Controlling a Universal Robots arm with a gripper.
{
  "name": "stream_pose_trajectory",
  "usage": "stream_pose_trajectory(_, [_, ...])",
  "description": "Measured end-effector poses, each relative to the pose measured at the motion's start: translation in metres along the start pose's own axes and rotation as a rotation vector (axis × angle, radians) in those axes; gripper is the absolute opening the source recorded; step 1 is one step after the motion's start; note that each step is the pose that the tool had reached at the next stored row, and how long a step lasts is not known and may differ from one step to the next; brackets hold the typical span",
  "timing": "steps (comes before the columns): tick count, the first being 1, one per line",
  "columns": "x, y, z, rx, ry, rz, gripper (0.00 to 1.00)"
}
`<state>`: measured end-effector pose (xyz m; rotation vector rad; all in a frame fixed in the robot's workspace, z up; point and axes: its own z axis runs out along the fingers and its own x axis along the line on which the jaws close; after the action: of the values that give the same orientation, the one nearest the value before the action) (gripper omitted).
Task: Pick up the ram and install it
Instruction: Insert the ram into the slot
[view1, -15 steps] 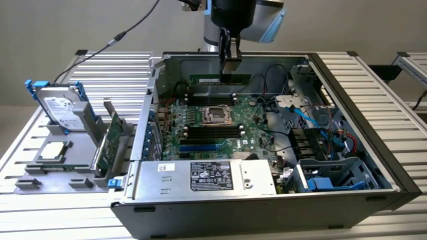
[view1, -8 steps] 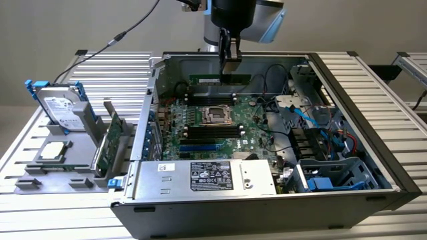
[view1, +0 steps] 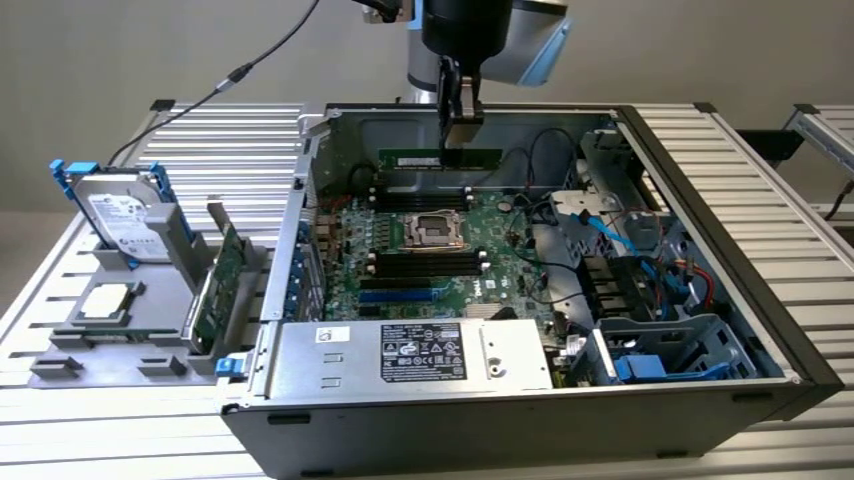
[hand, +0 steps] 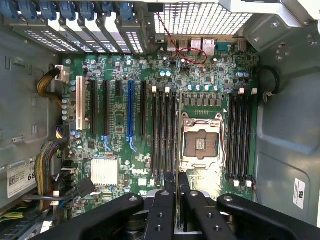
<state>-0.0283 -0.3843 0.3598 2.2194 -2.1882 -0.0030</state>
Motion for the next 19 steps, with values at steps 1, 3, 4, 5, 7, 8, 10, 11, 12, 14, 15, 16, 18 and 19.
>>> stream_pose_trajectory(1, [0.001, 0.0000, 0.0003, 0.0000, -0.0023, 0.000, 0.14])
stream_pose_trajectory(3, [0.004, 0.0009, 0.0019, 0.0005, -0.0147, 0.000, 0.14])
stream_pose_trajectory(4, [0.007, 0.0012, 0.0025, 0.0006, -0.0226, 0.000, 0.14])
stream_pose_trajectory(5, [0.010, 0.0014, 0.0033, 0.0007, -0.0308, -0.001, 0.14])
stream_pose_trajectory(7, [0.013, 0.0018, 0.0062, 0.0013, -0.0380, -0.001, 0.14])
stream_pose_trajectory(8, [0.014, 0.0017, 0.0081, 0.0013, -0.0384, -0.001, 0.14])
stream_pose_trajectory(10, [0.014, 0.0018, 0.0115, 0.0011, -0.0382, -0.001, 0.14])
stream_pose_trajectory(11, [0.014, 0.0018, 0.0134, 0.0011, -0.0381, -0.001, 0.14])
stream_pose_trajectory(12, [0.014, 0.0019, 0.0152, 0.0011, -0.0383, -0.001, 0.14])
stream_pose_trajectory(14, [0.014, 0.0024, 0.0189, 0.0011, -0.0383, -0.001, 0.14])
stream_pose_trajectory(15, [0.014, 0.0027, 0.0207, 0.0012, -0.0383, -0.001, 0.14])
stream_pose_trajectory(16, [0.014, 0.0031, 0.0225, 0.0011, -0.0382, -0.001, 0.14])
stream_pose_trajectory(18, [0.014, 0.0038, 0.0262, 0.0012, -0.0383, -0.001, 0.14])
stream_pose_trajectory(19, [0.014, 0.0041, 0.0280, 0.0012, -0.0383, -0.001, 0.14])
